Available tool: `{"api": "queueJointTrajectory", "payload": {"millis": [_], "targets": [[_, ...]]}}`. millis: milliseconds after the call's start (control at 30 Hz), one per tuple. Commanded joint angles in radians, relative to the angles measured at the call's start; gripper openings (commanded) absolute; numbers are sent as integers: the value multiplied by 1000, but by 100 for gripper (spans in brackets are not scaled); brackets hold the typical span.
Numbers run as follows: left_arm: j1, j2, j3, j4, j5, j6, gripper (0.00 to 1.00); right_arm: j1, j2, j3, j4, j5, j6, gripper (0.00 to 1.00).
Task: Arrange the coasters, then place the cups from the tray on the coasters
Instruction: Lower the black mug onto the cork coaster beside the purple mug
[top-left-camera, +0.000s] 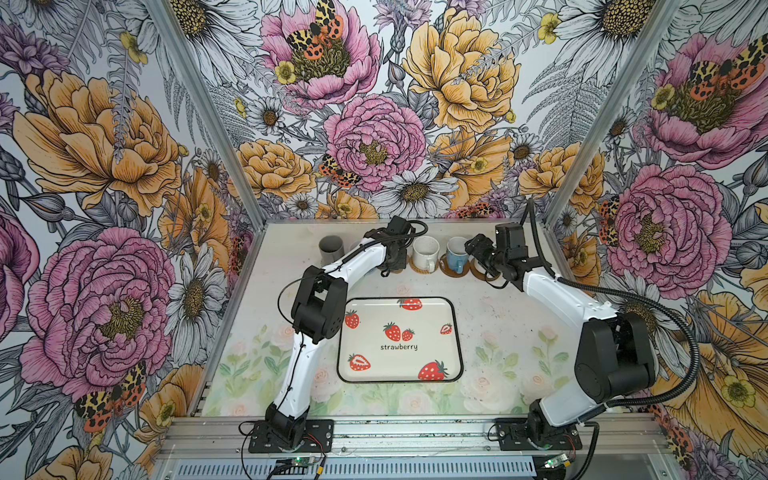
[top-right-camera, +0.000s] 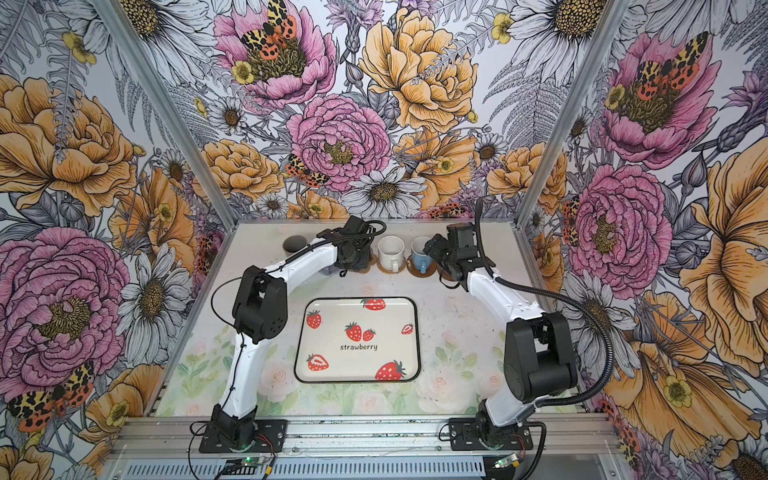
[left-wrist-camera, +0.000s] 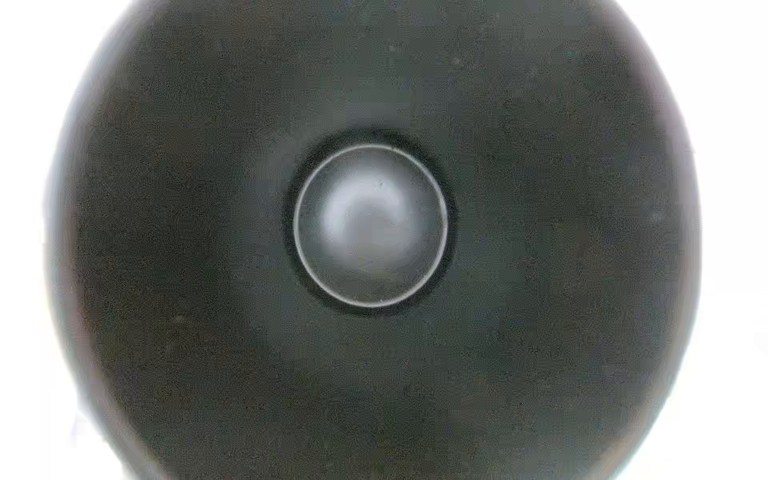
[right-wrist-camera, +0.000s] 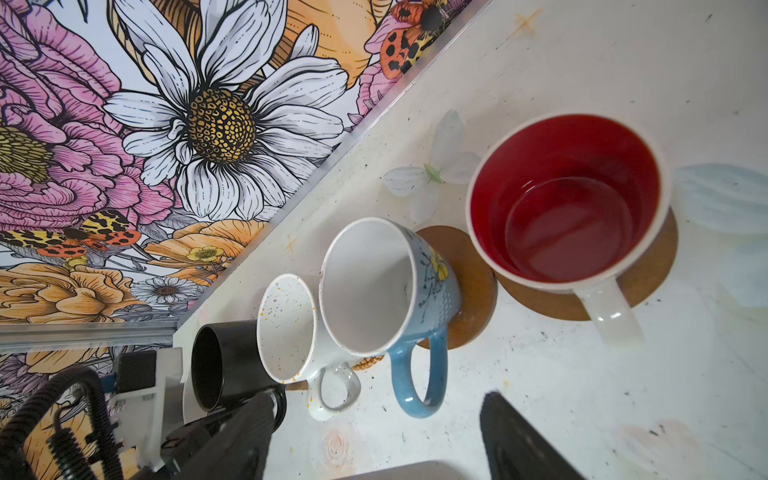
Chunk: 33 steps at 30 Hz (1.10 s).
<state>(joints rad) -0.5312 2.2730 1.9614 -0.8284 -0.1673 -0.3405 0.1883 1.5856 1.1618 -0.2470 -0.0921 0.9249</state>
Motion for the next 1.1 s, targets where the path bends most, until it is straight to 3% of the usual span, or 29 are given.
{"api": "queueJointTrajectory", "payload": {"millis": [0,1067], "targets": [[17,-4,47,63,-33,-8,0,-7,15,27,6,-9,-14,81],[22,42,69,59,-5,-21,0,-7,27,33,5,-18,-17,81]]}}
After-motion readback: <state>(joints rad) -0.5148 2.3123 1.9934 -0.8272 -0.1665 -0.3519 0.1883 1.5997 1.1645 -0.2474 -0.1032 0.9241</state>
